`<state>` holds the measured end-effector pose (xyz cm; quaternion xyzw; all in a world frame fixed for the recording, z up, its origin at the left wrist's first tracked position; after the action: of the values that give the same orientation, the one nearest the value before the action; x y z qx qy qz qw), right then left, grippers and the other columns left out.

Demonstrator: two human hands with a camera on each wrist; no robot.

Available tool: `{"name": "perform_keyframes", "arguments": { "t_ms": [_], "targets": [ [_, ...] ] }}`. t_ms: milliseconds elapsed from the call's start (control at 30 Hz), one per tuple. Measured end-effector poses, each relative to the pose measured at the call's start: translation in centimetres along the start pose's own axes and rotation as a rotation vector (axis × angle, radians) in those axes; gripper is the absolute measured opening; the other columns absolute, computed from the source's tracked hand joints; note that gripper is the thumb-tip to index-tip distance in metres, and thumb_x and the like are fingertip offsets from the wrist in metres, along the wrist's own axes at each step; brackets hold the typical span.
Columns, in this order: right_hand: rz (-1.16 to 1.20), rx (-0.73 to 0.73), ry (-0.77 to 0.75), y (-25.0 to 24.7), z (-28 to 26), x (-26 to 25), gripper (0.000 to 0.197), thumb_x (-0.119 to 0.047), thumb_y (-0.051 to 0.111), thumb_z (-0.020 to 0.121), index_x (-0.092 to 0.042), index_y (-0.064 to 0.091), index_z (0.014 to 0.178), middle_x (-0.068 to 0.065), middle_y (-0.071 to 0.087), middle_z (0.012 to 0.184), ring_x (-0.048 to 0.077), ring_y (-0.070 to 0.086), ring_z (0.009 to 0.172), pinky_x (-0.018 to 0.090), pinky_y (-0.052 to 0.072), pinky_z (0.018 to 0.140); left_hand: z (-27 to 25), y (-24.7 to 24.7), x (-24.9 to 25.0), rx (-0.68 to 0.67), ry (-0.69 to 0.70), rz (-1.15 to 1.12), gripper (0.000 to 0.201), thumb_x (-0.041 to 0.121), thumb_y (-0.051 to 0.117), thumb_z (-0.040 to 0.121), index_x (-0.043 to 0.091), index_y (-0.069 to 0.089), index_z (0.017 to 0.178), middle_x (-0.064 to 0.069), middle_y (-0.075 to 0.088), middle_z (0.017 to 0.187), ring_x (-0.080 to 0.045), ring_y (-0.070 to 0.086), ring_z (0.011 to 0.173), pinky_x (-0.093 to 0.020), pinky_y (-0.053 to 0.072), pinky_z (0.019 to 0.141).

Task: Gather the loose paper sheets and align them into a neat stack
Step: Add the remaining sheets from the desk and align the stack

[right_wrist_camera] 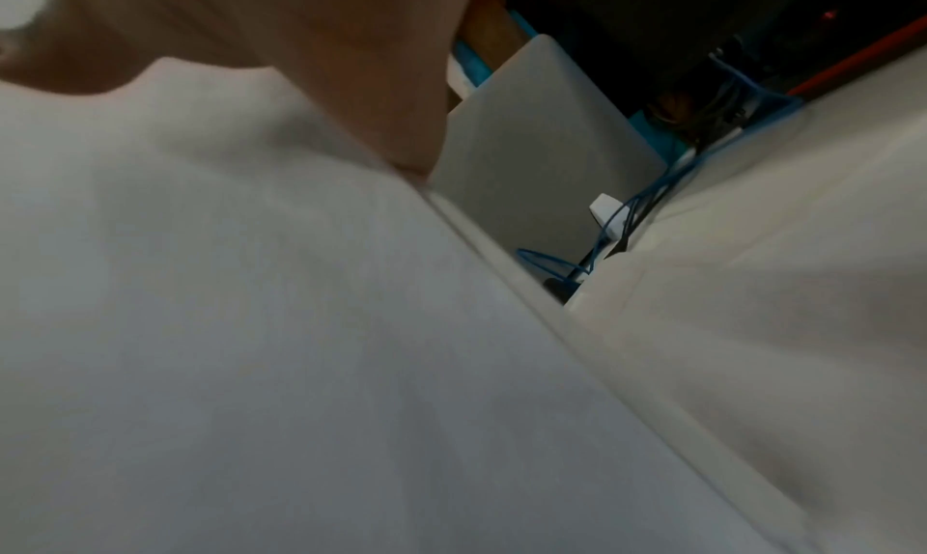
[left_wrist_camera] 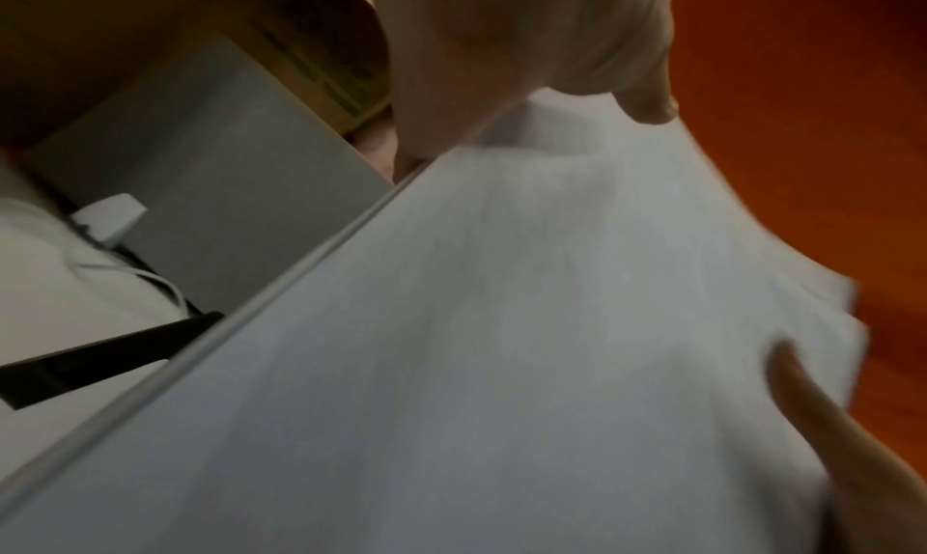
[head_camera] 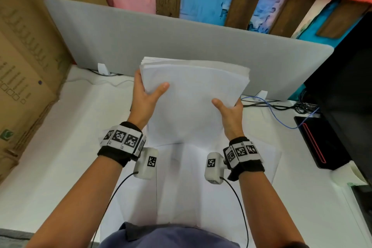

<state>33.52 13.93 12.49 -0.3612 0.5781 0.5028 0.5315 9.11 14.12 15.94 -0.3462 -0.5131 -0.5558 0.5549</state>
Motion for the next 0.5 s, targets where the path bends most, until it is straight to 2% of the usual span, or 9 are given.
{"name": "perform_keyframes", "arguments": {
  "t_ms": [67,167,267,333,400,500],
  "targets": [
    [0.004,-0.024,-0.008,0.5,0.3,-0.6,0.054,-0.023,0.078,0.055,-0.025,0.052,0.102,-0.004,0.062,0.101,-0.001,0.065,0.084,0.019,0.053,0.074,0.5,-0.2,0.5,0.006,0.013,-0.022,0.058,0.04,0.068,0.064,0.027,0.039,0.113,0.002,0.054,0.115,-0.008,0.059,0.103,-0.029,0.052,0.086],
    [-0.032,-0.044,-0.014,1.0,0.5,-0.9,0.046,-0.002,0.078,0.067,-0.027,0.054,0.097,-0.006,0.063,0.096,-0.005,0.065,0.078,0.015,0.052,0.071,0.7,0.4,0.8,-0.045,0.014,0.028,0.065,0.04,0.068,0.066,0.028,0.034,0.119,-0.003,0.047,0.125,-0.015,0.053,0.113,-0.031,0.049,0.093],
    [-0.067,-0.009,0.02,0.5,0.4,0.2,0.038,0.004,0.073,0.072,-0.025,0.059,0.093,-0.007,0.066,0.092,-0.003,0.066,0.076,0.017,0.053,0.072,1.1,-0.1,0.2,0.019,-0.001,0.032,0.06,0.027,0.07,0.075,0.029,0.034,0.123,0.0,0.048,0.126,-0.011,0.054,0.11,-0.025,0.051,0.09],
    [-0.089,-0.018,0.061,0.3,0.1,1.3,0.034,0.003,0.072,0.074,-0.024,0.061,0.093,-0.008,0.067,0.09,-0.001,0.067,0.077,0.019,0.053,0.074,0.9,-0.4,-0.9,0.042,-0.051,0.055,0.054,0.015,0.069,0.081,0.02,0.038,0.125,-0.002,0.052,0.124,-0.01,0.057,0.107,-0.028,0.051,0.091],
    [-0.067,-0.001,0.074,0.2,-0.2,1.4,0.03,0.001,0.071,0.077,-0.023,0.062,0.091,-0.01,0.068,0.087,-0.002,0.067,0.075,0.016,0.051,0.071,0.2,-0.4,-1.8,0.061,-0.08,0.08,0.045,0.01,0.066,0.084,0.014,0.045,0.123,0.0,0.058,0.116,-0.008,0.06,0.102,-0.031,0.051,0.091],
    [-0.036,0.014,0.013,0.4,-0.4,-0.6,0.024,-0.003,0.069,0.079,-0.023,0.062,0.091,-0.009,0.068,0.088,0.001,0.066,0.077,0.018,0.053,0.074,-0.5,-0.4,-0.4,0.114,-0.013,0.06,0.035,0.008,0.062,0.087,0.018,0.047,0.117,0.007,0.06,0.107,0.0,0.061,0.095,-0.022,0.05,0.084]
  ]
}}
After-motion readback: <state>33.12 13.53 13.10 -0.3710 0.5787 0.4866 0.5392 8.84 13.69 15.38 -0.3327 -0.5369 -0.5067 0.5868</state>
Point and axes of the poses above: each hand's wrist, its own z-axis towards the middle knuckle, its own y-axis out of the palm, x = y × z, the point moved 7 cm from there along z, towards the middle knuckle
